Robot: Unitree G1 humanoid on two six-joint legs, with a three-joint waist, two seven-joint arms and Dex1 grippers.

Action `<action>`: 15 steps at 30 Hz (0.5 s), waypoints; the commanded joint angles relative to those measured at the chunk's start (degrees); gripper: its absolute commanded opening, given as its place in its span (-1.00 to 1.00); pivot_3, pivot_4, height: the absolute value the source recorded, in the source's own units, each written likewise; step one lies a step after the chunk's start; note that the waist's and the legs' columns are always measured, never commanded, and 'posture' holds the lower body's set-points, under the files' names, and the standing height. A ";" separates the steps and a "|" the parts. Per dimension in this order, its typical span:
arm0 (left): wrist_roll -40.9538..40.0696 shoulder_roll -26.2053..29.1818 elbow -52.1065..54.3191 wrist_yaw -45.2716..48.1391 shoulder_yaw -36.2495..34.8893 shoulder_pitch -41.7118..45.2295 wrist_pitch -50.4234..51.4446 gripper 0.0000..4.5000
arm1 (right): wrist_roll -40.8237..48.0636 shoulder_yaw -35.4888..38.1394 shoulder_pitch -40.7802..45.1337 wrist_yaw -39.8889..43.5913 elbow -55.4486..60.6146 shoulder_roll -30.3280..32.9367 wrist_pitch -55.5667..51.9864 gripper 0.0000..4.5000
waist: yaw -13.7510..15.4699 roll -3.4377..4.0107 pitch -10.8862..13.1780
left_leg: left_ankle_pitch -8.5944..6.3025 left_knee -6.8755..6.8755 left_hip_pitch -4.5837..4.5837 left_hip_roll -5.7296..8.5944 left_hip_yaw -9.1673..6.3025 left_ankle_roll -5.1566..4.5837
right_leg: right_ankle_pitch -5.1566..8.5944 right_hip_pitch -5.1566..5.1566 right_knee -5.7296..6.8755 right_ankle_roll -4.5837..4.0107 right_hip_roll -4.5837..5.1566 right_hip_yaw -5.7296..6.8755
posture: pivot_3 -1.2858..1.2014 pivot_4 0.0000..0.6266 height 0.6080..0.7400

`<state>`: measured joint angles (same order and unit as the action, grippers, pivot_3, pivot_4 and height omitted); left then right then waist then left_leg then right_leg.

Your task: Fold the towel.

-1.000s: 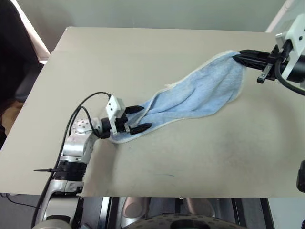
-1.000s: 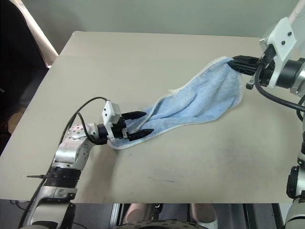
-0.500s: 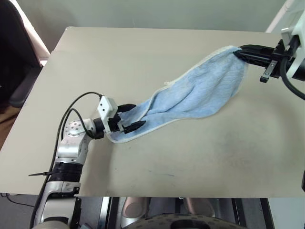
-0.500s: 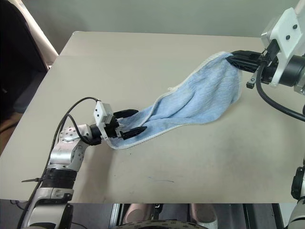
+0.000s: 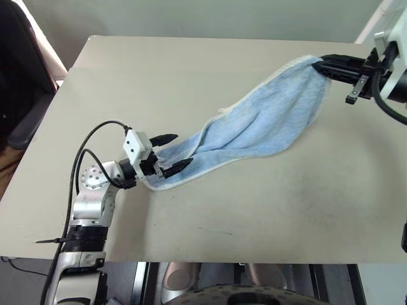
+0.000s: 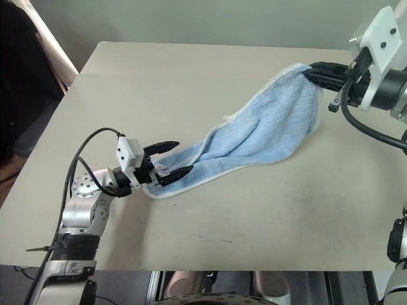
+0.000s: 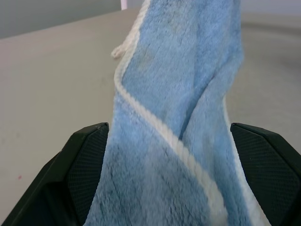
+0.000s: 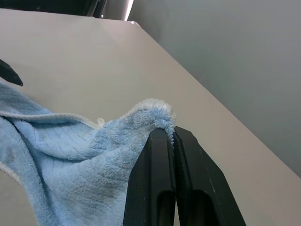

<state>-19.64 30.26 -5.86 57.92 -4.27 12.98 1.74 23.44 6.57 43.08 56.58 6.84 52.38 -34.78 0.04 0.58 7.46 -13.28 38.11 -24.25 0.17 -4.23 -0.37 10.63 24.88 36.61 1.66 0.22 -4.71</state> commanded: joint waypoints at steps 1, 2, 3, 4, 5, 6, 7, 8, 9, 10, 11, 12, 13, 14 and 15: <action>1.71 0.15 2.32 -1.12 0.68 -1.67 -2.54 1.00 | -0.12 0.89 1.09 -0.73 0.57 0.19 1.21 -0.98 | 0.00 0.00 0.00 | 0.00 0.00 0.00 0.00 0.00 0.00 | 0.00 0.00 0.00 0.00 0.00 0.00 | 0.03 -0.52 1.00; 1.88 0.09 2.35 -1.44 0.75 -1.86 -2.69 1.00 | -0.20 0.82 1.04 -0.78 0.49 0.19 1.29 -0.98 | 0.02 0.00 0.00 | 0.00 0.00 0.00 0.00 0.00 0.00 | 0.00 0.00 0.00 0.00 0.00 0.00 | 0.03 -0.52 1.00; 2.18 0.05 2.17 -1.77 0.81 -1.94 -3.16 1.00 | -0.34 0.73 0.90 -0.84 0.43 0.26 1.39 -0.98 | 0.06 0.00 0.00 | 0.00 0.00 -0.01 0.00 -0.01 0.00 | 0.00 0.00 0.01 0.00 0.00 0.00 | 0.03 -0.52 1.00; 2.89 0.15 1.46 -2.06 0.92 -1.95 -4.18 1.00 | -0.41 0.69 0.71 -0.90 0.46 0.30 1.48 -0.98 | 0.10 0.00 0.00 | 0.00 0.01 -0.01 0.01 -0.01 0.00 | 0.00 0.00 0.01 0.00 0.00 0.00 | 0.03 -0.52 1.00; 3.76 0.29 0.44 -2.21 1.06 -1.87 -5.54 1.00 | -0.43 0.62 0.62 -1.01 0.49 0.26 1.52 -0.98 | 0.10 0.00 0.00 | 0.01 0.01 -0.01 0.01 -0.02 -0.02 | 0.00 -0.01 0.02 0.00 0.00 0.00 | 0.03 -0.52 1.00; 4.37 0.38 -0.31 -2.32 1.16 -1.80 -6.54 1.00 | -0.43 0.57 0.57 -1.09 0.50 0.22 1.56 -0.98 | 0.09 0.00 0.00 | 0.01 0.02 0.00 0.01 -0.01 -0.02 | 0.00 -0.01 0.03 -0.01 0.00 0.00 | 0.03 -0.52 1.00; 5.04 0.45 -1.49 -2.31 1.29 -1.65 -7.77 1.00 | -0.37 0.56 0.53 -1.18 0.54 0.15 1.56 -0.98 | 0.07 0.00 0.00 | 0.01 0.03 0.00 0.01 -0.01 -0.02 | 0.00 -0.01 0.05 0.00 0.01 0.00 | 0.03 -0.52 1.00; 5.35 0.30 -2.34 -2.50 1.22 -1.43 -8.60 1.00 | -0.24 0.61 0.48 -1.21 0.63 0.07 1.57 -0.98 | 0.06 0.00 0.00 | 0.01 0.03 0.01 0.01 -0.01 -0.02 | 0.00 -0.01 0.07 -0.01 0.01 -0.01 | 0.03 -0.52 1.00; 5.48 0.08 -3.24 -2.71 1.09 -1.05 -9.27 1.00 | -0.06 0.64 0.46 -1.21 0.70 -0.05 1.53 -0.98 | 0.05 0.00 0.00 | 0.01 0.03 0.01 0.01 -0.01 -0.02 | 0.00 0.00 0.09 -0.02 0.00 -0.01 | 0.03 -0.52 1.00; 5.53 -0.12 -3.97 -2.83 0.99 -0.66 -9.71 1.00 | 0.10 0.69 0.45 -1.22 0.79 -0.12 1.42 -0.98 | 0.03 0.00 0.00 | 0.01 0.03 0.01 0.01 -0.01 -0.02 | 0.01 0.00 0.11 -0.03 0.00 0.00 | 0.03 -0.52 1.00; 5.65 -0.16 -4.69 -2.81 1.04 -0.29 -10.08 1.00 | 0.16 0.69 0.43 -1.22 0.86 -0.12 1.32 -0.98 | 0.03 0.00 0.00 | 0.01 0.03 0.01 0.01 -0.01 -0.01 | 0.01 0.02 0.13 -0.04 0.00 0.00 | 0.03 -0.52 1.00; 5.94 -0.05 -5.33 -2.70 1.21 -0.04 -10.47 1.00 | 0.17 0.70 0.42 -1.21 0.91 -0.10 1.26 -0.98 | 0.04 0.00 0.00 | 0.01 0.03 0.01 0.01 -0.02 -0.01 | 0.01 0.02 0.13 -0.04 0.00 0.00 | 0.03 -0.52 1.00; 6.66 0.26 -6.38 -2.47 1.47 0.22 -11.56 1.00 | 0.22 0.73 0.48 -1.23 0.96 -0.10 1.15 -0.98 | 0.06 0.00 0.00 | 0.01 0.03 0.01 0.01 -0.02 -0.01 | 0.01 0.02 0.14 -0.04 0.00 0.00 | 0.03 -0.52 1.00; 7.07 0.45 -7.22 -2.26 1.59 0.37 -12.27 1.00 | 0.50 0.99 0.59 -1.25 1.00 -0.16 0.92 -0.98 | 0.06 0.00 0.00 | 0.02 0.04 0.01 0.01 -0.03 -0.01 | 0.01 0.02 0.14 -0.04 0.00 0.00 | 0.03 -0.52 1.00; 6.85 0.38 -7.67 -2.05 1.47 0.47 -12.52 1.00 | 0.94 1.39 0.75 -1.35 0.97 -0.27 0.49 -0.98 | 0.04 0.00 0.00 | 0.01 0.04 0.01 0.01 -0.02 -0.01 | 0.01 0.01 0.14 -0.04 0.01 0.00 | 0.03 -0.52 1.00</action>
<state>-13.04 30.26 -13.43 55.77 -2.86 12.78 -9.16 23.46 6.04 43.07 55.97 6.52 51.92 -34.32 0.08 0.58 7.46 -13.27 38.15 -24.25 0.18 -4.25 -0.38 10.64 24.89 36.75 1.62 0.23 -4.71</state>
